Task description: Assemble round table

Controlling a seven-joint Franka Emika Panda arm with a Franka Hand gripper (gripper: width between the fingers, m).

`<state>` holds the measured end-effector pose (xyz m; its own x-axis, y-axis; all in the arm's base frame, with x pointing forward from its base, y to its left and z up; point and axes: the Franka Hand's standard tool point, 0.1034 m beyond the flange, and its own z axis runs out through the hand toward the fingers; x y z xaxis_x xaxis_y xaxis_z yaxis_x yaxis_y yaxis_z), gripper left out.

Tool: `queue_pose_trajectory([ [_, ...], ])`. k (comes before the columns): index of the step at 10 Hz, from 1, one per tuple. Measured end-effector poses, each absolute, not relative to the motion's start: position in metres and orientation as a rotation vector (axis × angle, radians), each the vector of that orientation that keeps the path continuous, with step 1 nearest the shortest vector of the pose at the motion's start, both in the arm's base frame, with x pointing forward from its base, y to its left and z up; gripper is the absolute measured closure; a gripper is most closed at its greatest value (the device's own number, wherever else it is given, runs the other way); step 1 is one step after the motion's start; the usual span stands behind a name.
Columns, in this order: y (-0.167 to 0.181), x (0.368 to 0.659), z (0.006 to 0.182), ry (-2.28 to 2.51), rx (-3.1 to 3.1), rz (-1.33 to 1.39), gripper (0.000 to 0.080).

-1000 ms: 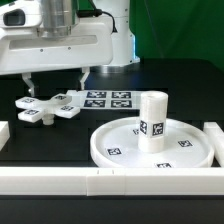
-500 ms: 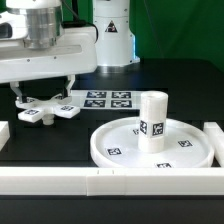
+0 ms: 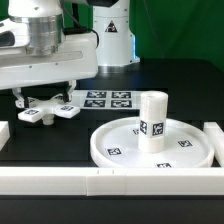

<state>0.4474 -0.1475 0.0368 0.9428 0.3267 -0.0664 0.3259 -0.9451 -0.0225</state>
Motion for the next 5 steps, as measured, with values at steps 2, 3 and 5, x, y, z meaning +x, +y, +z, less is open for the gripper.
queue_pose_trajectory([
  [2,-0.1472,0.4457,0.0342,-0.518,-3.083,0.117,0.0151],
  [3,-0.147,0.4449,0.0329,-0.518,-3.082,0.121,0.0151],
  [5,-0.1467,0.443,0.0299,-0.517,-3.08,0.13,0.0151],
])
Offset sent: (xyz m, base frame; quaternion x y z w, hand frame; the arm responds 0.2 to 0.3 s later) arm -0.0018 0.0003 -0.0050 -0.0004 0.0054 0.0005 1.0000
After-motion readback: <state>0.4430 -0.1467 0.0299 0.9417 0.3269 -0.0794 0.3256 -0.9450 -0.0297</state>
